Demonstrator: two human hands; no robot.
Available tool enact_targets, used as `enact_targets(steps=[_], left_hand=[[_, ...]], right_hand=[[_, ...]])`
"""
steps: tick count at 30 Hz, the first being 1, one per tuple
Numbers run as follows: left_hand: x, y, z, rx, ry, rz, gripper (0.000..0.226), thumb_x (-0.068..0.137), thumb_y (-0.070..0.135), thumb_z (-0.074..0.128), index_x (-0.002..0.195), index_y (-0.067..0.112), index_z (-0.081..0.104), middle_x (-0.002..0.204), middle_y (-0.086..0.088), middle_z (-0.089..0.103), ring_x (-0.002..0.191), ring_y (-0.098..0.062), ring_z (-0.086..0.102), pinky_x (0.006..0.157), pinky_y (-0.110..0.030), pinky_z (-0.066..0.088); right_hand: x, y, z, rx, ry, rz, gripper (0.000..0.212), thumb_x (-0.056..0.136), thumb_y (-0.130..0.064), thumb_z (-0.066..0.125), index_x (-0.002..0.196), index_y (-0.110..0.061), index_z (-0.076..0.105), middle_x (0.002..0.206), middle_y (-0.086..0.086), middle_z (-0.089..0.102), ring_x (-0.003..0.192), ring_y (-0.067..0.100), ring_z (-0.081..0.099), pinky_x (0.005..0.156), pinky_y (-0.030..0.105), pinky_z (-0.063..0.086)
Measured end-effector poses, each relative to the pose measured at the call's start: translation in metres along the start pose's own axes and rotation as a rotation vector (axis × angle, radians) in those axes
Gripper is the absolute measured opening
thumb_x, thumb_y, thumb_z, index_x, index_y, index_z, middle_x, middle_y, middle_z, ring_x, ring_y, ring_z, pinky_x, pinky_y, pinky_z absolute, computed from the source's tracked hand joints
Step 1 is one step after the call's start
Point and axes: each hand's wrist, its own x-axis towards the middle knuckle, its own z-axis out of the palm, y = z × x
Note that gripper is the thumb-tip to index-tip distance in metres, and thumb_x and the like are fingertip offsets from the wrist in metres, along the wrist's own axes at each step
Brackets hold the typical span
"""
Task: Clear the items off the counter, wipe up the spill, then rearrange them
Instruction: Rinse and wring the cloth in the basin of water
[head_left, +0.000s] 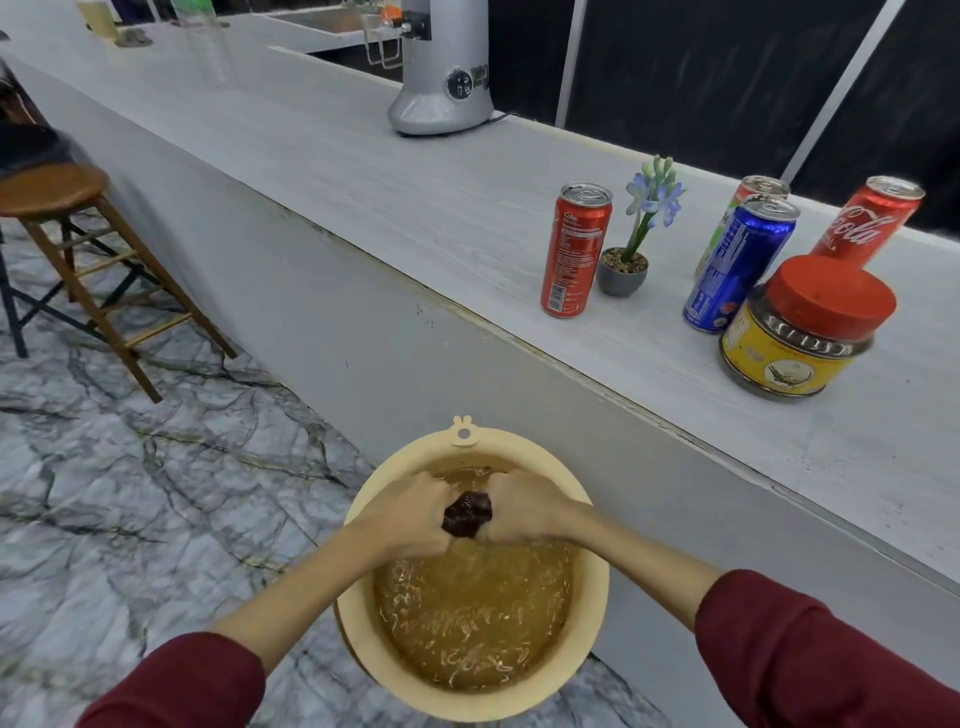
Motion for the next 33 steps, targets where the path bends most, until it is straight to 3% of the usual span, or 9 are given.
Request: enact_targets(steps=[6,8,12,16,20,23,28,30,33], left_hand=[[-0.001,-0.001,0.016,-0.255,0.007,-0.109,0.026,0.067,0.011,0.046,0.050,0.016,0.026,0.045,0.000,0.034,0.043,-0.017,0.029,0.045,-0.033,0.018],[-0.002,0.002,0.015,-0.327,0.032,-0.111,0.028,0.068,0.012,0.047,0.049,0.016,0.027,0.044,0.003,0.033,0.042,-0.014,0.028,0.044,-0.031,0.018],[0.000,-0.004,0.009,-0.484,0.103,-0.092,0.019,0.067,0.010,0.051,0.053,0.013,0.039,0.047,-0.005,0.042,0.044,-0.017,0.036,0.046,-0.030,0.026],[-0.004,-0.007,0.002,-0.616,0.045,-0.055,0.014,0.074,0.009,0.068,0.083,0.018,0.060,0.070,-0.002,0.065,0.058,-0.015,0.059,0.050,-0.028,0.045],[-0.012,-0.013,-0.003,-0.769,-0.022,-0.045,0.045,0.061,0.032,0.083,0.095,0.020,0.057,0.076,-0.004,0.067,0.055,-0.014,0.062,0.051,-0.026,0.050],[-0.013,-0.014,-0.004,-0.758,0.053,0.034,0.054,0.053,0.050,0.077,0.095,0.020,0.062,0.076,0.007,0.065,0.063,-0.003,0.059,0.059,-0.020,0.047],[-0.012,-0.004,-0.005,-0.715,0.100,0.090,0.040,0.080,0.052,0.057,0.083,0.012,0.062,0.065,0.006,0.054,0.057,-0.002,0.047,0.055,-0.015,0.037],[-0.010,-0.001,-0.003,-0.674,0.174,0.063,0.041,0.090,0.043,0.048,0.081,0.004,0.058,0.066,-0.003,0.050,0.058,-0.008,0.045,0.055,-0.021,0.035],[-0.009,0.004,0.003,-0.531,0.267,0.003,0.037,0.096,0.032,0.037,0.073,0.007,0.052,0.060,-0.002,0.046,0.054,-0.011,0.041,0.054,-0.026,0.031]], right_hand=[[-0.007,-0.001,0.015,-0.329,0.160,-0.096,0.033,0.080,-0.022,0.055,0.057,-0.012,0.034,0.065,0.009,0.053,0.062,0.028,0.046,0.047,0.029,0.029],[-0.006,0.002,0.018,-0.325,0.222,-0.108,0.021,0.081,-0.022,0.052,0.067,-0.011,0.041,0.081,0.017,0.064,0.069,0.034,0.053,0.053,0.031,0.032],[0.000,0.011,0.017,-0.143,0.297,-0.119,0.013,0.078,-0.021,0.052,0.071,-0.010,0.054,0.075,0.011,0.062,0.065,0.026,0.050,0.050,0.029,0.031],[-0.009,0.015,-0.001,0.257,0.071,-0.166,0.018,0.079,-0.037,0.066,0.089,-0.024,0.061,0.070,-0.017,0.058,0.061,-0.002,0.051,0.053,0.012,0.034],[-0.016,0.025,-0.010,0.661,-0.255,-0.062,0.035,0.089,-0.055,0.046,0.091,-0.024,0.063,0.074,-0.011,0.053,0.064,0.001,0.048,0.058,0.014,0.037],[-0.012,0.035,-0.008,0.798,-0.326,-0.047,0.033,0.093,-0.046,0.044,0.097,-0.019,0.063,0.084,-0.004,0.056,0.073,0.008,0.052,0.064,0.019,0.041],[-0.009,0.035,-0.023,0.912,-0.611,-0.038,0.012,0.091,-0.020,0.056,0.101,-0.015,0.054,0.079,0.002,0.062,0.070,0.015,0.062,0.069,0.025,0.054],[-0.008,0.029,-0.024,0.801,-0.573,0.002,0.007,0.088,-0.012,0.058,0.092,-0.015,0.054,0.064,0.001,0.058,0.054,0.013,0.056,0.054,0.023,0.051],[-0.006,0.014,-0.017,0.410,-0.228,0.011,0.014,0.079,-0.012,0.060,0.070,-0.017,0.051,0.053,-0.001,0.045,0.043,0.011,0.040,0.044,0.022,0.033]])
